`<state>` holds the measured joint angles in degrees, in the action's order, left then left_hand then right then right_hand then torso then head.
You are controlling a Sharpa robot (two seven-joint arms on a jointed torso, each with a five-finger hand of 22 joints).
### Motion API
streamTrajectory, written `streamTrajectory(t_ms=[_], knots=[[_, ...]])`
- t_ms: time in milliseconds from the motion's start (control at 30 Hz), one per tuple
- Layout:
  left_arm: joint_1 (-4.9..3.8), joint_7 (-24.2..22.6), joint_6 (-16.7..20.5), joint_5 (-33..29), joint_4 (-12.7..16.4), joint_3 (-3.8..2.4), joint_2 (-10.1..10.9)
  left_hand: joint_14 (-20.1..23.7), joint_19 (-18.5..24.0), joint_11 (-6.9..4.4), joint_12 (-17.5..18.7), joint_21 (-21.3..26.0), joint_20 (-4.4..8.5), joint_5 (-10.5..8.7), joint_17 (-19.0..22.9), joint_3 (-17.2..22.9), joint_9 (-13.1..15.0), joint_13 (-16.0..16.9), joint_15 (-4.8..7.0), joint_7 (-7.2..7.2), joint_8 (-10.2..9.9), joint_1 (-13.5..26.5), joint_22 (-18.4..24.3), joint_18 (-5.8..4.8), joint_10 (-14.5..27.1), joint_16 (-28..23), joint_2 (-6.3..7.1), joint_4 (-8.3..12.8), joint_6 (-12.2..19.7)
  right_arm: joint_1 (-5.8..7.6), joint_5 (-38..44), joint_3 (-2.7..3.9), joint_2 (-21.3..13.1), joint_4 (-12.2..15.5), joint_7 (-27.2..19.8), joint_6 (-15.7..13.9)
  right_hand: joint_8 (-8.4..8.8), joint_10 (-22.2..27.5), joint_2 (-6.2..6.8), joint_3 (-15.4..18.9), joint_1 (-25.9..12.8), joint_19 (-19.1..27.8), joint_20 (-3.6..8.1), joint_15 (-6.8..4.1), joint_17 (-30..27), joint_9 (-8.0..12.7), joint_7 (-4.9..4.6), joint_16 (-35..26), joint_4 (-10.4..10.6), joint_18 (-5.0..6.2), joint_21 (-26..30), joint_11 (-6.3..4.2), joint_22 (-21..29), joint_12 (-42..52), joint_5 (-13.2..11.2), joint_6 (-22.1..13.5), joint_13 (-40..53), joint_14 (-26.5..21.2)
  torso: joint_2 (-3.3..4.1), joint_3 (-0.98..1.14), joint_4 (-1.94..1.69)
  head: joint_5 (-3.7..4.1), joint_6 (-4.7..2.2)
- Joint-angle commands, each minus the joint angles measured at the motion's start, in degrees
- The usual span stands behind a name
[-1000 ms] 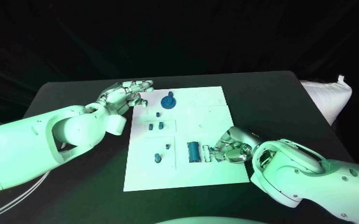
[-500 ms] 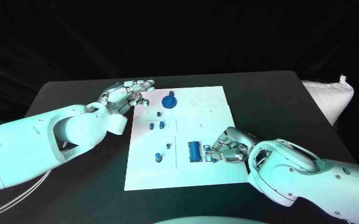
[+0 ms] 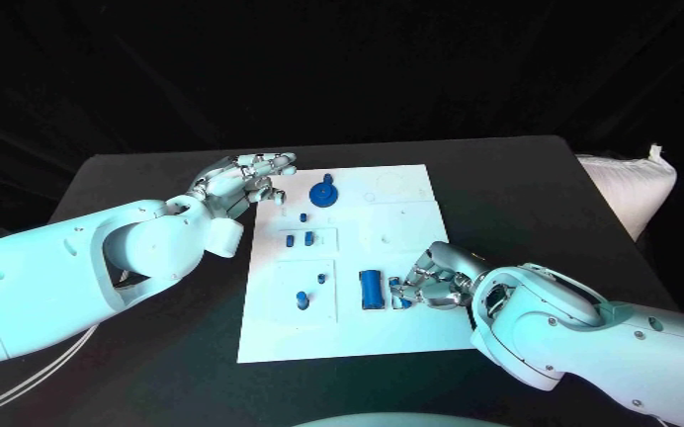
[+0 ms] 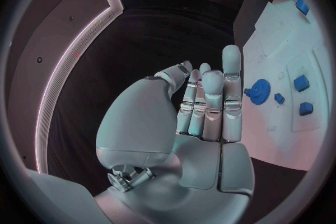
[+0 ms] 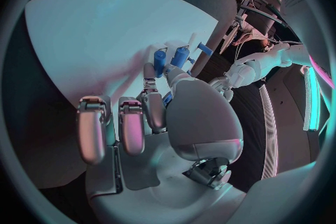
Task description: Assemble the parts on the task board
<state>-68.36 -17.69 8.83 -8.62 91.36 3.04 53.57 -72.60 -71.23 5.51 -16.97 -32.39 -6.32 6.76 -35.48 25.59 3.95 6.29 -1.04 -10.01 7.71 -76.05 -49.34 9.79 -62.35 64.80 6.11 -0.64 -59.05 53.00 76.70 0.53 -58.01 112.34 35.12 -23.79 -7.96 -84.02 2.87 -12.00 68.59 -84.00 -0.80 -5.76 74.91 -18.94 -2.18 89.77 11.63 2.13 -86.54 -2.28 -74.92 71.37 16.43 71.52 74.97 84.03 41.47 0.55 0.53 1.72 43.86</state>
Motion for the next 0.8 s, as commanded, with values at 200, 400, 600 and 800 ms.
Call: streamTrajectory(t_ms=[200, 400, 600, 800], knots=[[-0.02, -0.3, -0.8, 0.2, 0.0, -0.01, 0.0, 0.4, -0.2, 0.18, -0.2, 0.4, -0.18, 0.16, 0.1, -0.1, 0.0, 0.1, 0.19, -0.02, 0.2, 0.1, 0.1, 0.63, 0.4, -0.1, -0.41, 0.2, 0.2, -0.15, 1.0, -0.13, 0.5, -0.1, 0.0, 2.4, -1.14, -3.3, -0.49, 1.0, -1.5, -4.5, 0.85, -0.59, 15.1, -0.9, 1.13, 0.2, 0.6, -1.15, -0.4, -0.75, -11.8, 2.3, 0.3, 1.5, 7.3, 6.0, -0.01, 0.04, 0.06, -0.02, -0.11], [-0.02, -0.2, -0.7, 0.2, 0.0, -0.01, 0.1, 0.4, -0.2, 0.18, -0.2, 0.4, -0.18, 0.16, 0.1, -0.1, 0.0, 0.1, 0.19, -0.02, 0.2, 0.1, 0.1, 0.63, 0.4, -0.1, -0.41, 0.2, 0.2, -0.15, 1.3, -0.13, 0.6, -0.1, 0.0, 2.4, -1.84, -3.6, -0.92, 1.7, -2.3, -4.5, 1.05, -0.77, 15.1, -1.6, 1.32, 0.2, 1.2, -1.15, -0.4, -0.93, -11.8, 3.4, -0.1, 1.6, 7.9, 6.0, 0.03, 0.05, 0.06, 0.03, -0.14], [-0.02, -0.2, -0.8, 0.2, 0.0, -0.01, 0.0, 0.4, -0.2, 0.18, -0.2, 0.4, -0.18, 0.16, 0.1, -0.1, 0.0, 0.1, 0.19, -0.02, 0.2, 0.1, 0.1, 0.63, 0.4, -0.1, -0.41, 0.2, 0.2, -0.15, 1.9, -0.13, 0.7, -0.1, 0.0, 2.2, -2.95, -3.8, -0.35, 5.2, -6.2, -4.5, 1.23, -0.87, 15.1, -2.7, 1.43, 0.2, 4.2, -1.17, -0.4, -1.03, -11.9, 4.2, -0.6, 1.5, 8.4, 6.0, 0.01, 0.06, 0.08, 0.08, -0.17], [-0.02, -0.2, -0.8, 0.2, -0.1, -0.01, 0.0, 0.4, -0.2, 0.18, -0.2, 0.4, -0.18, 0.16, 0.1, -0.1, 0.0, 0.1, 0.19, -0.02, 0.2, 0.1, 0.1, 0.63, 0.4, -0.1, -0.41, 0.2, 0.2, -0.15, 2.4, -0.13, 0.6, -0.1, -0.1, 2.0, -3.96, -3.9, -1.04, 10.2, -10.1, -4.6, 1.35, -1.01, 15.1, -3.9, 1.59, 0.2, 5.0, -1.18, -0.5, -1.16, -11.9, 4.3, -7.5, 0.8, 8.6, 6.0, -0.02, 0.07, 0.09, 0.17, -0.17]])
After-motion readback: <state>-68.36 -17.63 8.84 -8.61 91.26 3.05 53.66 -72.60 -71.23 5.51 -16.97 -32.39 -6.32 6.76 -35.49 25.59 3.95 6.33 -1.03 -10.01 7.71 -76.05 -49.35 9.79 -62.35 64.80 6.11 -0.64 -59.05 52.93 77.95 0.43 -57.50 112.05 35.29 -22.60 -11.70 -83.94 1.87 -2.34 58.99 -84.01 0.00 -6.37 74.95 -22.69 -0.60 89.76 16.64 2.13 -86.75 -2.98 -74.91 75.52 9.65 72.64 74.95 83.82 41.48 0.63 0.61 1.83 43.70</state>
